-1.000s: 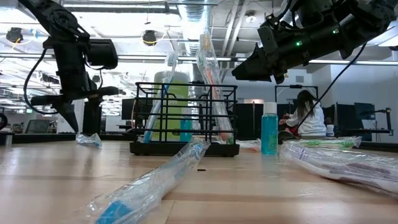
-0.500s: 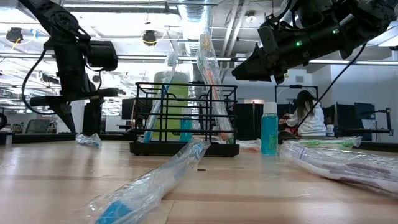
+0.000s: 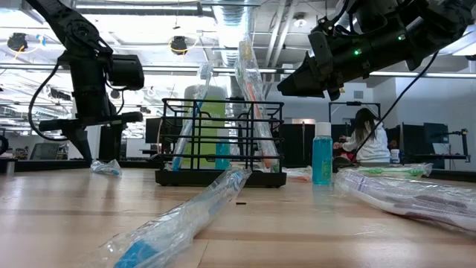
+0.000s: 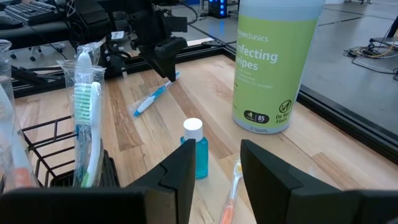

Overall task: Pick & Place toothbrushing station
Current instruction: Put the top blue toothbrush into the wire organizer

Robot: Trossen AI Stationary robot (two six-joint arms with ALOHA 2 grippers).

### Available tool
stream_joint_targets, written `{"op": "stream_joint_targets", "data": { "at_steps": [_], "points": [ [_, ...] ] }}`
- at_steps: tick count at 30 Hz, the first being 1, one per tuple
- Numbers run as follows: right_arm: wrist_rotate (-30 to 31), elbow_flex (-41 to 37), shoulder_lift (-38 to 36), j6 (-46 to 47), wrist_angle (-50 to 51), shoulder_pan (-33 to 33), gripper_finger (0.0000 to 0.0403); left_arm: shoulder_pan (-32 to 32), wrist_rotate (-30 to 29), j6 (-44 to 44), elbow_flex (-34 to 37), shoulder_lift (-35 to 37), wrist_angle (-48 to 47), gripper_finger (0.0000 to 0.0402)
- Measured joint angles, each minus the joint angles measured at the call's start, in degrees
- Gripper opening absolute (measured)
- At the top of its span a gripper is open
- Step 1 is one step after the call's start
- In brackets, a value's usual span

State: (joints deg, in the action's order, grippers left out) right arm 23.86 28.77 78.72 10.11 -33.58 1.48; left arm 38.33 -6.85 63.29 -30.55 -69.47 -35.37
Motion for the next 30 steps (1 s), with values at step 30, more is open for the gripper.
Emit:
{"op": "stream_joint_targets", "data": {
  "at_steps": [30],
  "points": [
    [0.0, 0.0, 0.0, 0.0, 0.5, 0.0, 0.0118, -0.4, -0.6, 1.2, 1.3, -4.4, 1.8, 0.0169]
  ]
}}
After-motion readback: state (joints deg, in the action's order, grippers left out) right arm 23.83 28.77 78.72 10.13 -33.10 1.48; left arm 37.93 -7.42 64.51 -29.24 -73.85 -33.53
